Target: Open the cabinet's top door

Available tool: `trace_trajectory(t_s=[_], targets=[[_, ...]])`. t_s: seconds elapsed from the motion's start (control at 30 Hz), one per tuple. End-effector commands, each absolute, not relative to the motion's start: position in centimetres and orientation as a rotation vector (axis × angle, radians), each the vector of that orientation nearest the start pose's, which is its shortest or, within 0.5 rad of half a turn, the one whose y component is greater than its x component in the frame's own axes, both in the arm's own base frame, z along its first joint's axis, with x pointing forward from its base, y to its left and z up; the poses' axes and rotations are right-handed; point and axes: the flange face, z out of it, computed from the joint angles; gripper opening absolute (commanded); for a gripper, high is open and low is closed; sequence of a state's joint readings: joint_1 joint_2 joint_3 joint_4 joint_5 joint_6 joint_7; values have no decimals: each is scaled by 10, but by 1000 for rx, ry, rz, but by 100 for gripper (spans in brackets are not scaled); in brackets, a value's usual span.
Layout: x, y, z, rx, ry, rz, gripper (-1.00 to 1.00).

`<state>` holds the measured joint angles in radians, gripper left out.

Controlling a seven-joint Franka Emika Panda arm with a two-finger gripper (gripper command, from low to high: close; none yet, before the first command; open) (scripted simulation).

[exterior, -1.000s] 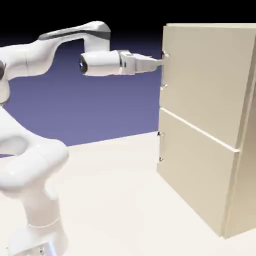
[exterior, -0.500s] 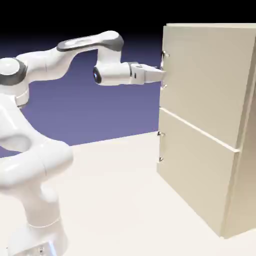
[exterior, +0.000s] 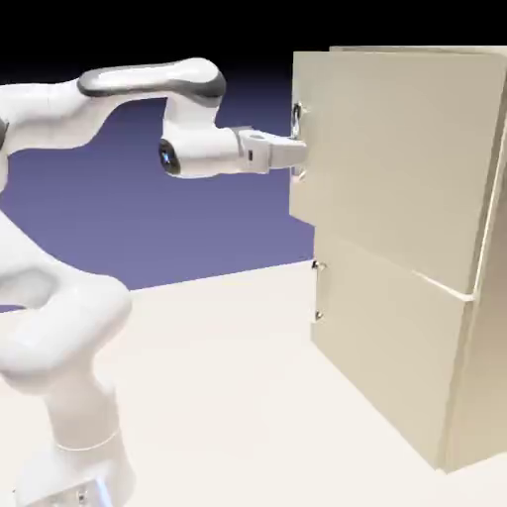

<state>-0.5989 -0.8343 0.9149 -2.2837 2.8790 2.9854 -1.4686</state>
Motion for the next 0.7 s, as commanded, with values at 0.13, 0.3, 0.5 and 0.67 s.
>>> trace_trajectory(t_s=[0.13,0.3,0.5,0.67], targets=[[346,168,556,-1767,494,-1598,-100],[319,149,556,-1764,423,-1547,-100],[287,123,556,-1759,337,-1482,-100],[262,98,556,-1753,267,-1428,-100]])
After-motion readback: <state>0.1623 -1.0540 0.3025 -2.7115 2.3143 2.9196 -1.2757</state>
